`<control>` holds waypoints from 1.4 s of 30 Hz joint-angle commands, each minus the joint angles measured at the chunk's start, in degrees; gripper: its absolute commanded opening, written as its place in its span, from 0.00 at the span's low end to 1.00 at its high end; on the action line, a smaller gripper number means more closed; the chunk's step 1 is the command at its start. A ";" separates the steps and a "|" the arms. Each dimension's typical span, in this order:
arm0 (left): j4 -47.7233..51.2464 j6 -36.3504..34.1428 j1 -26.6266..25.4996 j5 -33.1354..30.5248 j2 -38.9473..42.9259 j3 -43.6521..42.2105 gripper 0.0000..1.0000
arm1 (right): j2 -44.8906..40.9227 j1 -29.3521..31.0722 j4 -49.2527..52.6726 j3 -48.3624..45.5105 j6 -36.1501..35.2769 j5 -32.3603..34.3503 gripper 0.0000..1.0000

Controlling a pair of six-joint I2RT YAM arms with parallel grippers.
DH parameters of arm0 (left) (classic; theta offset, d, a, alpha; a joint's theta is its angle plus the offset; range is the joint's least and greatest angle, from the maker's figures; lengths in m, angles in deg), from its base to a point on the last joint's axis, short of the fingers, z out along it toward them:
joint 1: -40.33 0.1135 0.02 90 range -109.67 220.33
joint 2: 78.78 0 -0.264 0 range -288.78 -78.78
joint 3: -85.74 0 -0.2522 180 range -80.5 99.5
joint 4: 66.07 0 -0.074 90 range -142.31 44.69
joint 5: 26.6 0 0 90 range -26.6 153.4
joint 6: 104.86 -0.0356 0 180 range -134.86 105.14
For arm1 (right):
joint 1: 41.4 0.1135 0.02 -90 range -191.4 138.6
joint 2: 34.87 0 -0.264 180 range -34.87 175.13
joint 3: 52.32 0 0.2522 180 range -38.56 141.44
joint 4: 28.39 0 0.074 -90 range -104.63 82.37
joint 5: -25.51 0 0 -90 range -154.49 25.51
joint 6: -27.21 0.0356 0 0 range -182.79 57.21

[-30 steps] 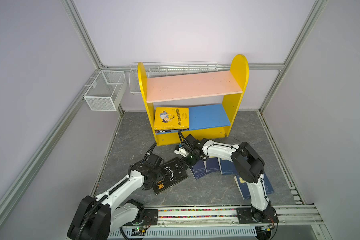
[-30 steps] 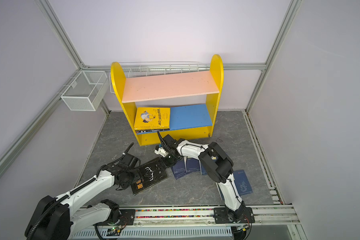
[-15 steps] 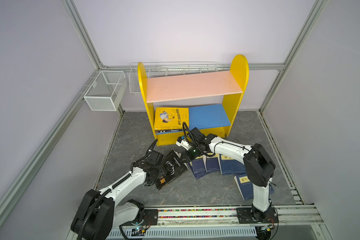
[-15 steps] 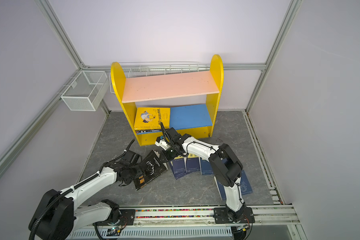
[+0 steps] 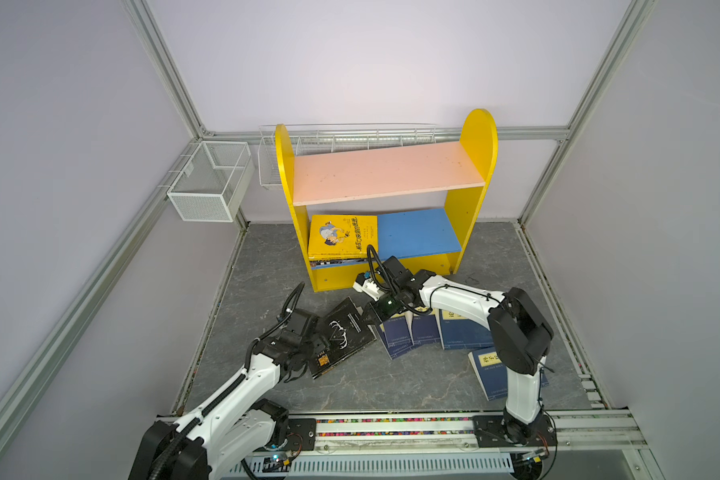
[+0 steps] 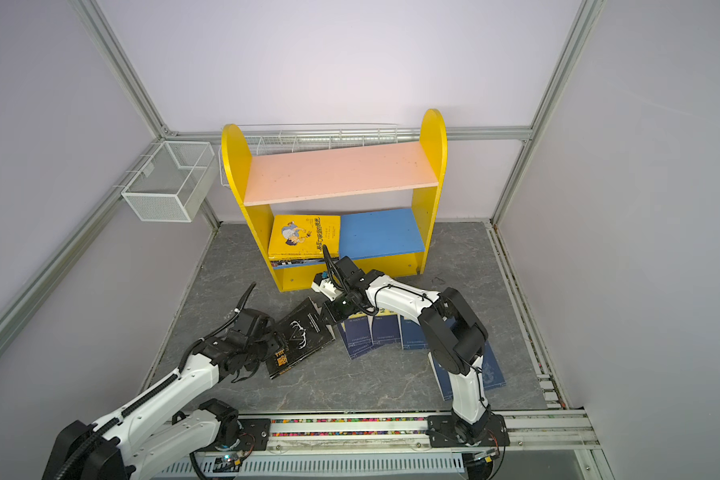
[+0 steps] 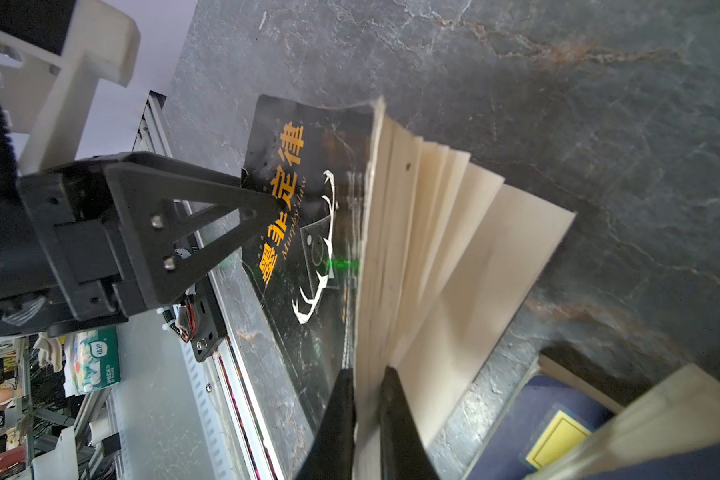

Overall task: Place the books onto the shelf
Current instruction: 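Grasp the black book edge with right gripper while left gripper holds its corner, then lift the black book upright with both grippers toward the shelf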

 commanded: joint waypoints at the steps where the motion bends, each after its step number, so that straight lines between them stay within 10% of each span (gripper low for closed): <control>1: -10.40 6.45 -0.18 1.47 6.32 -0.93 0.78 | -5.91 -0.75 -6.39 -2.49 2.75 -8.49 0.07; 26: -7.92 -2.64 -0.09 9.19 8.32 -0.43 0.94 | -14.28 -15.85 -19.85 -14.89 21.44 -15.21 0.07; 42: -26.83 -1.17 -0.09 13.70 -0.50 -3.09 0.93 | -16.58 -20.47 -30.50 -18.50 30.89 -17.07 0.07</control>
